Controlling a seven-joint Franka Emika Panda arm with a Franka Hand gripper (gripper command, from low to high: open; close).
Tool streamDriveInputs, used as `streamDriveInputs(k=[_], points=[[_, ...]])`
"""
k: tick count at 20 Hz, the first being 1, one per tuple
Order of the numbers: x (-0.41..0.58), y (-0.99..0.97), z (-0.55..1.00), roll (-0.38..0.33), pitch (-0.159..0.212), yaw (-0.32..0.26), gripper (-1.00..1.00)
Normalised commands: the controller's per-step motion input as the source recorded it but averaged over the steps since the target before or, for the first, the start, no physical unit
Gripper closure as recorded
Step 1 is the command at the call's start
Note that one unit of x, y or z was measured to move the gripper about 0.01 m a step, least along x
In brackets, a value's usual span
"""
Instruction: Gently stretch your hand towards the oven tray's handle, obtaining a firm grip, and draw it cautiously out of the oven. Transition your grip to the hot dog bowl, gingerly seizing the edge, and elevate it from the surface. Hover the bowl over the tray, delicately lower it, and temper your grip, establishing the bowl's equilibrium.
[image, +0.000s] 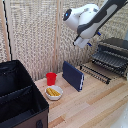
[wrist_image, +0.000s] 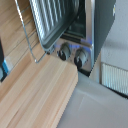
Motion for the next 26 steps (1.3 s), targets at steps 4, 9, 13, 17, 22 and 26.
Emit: streamDriveInputs(k=[4,9,13,17,22,26], points=[[0.036,0.37,0.41,0.223,0.0,-0.189,-1.0],[0.026,0.39,0.4,0.23,-0.003,-0.183,-1.0],[0.0,0.52,0.28,0.26,-0.053,-0.137,-1.0],[0.021,0.58,0.12,0.276,-0.054,-0.105,-1.0],[0.05,0.6,0.0,0.281,-0.037,-0.09,-1.0],[0.019,0.63,-0.01,0.273,-0.018,-0.075,-1.0]])
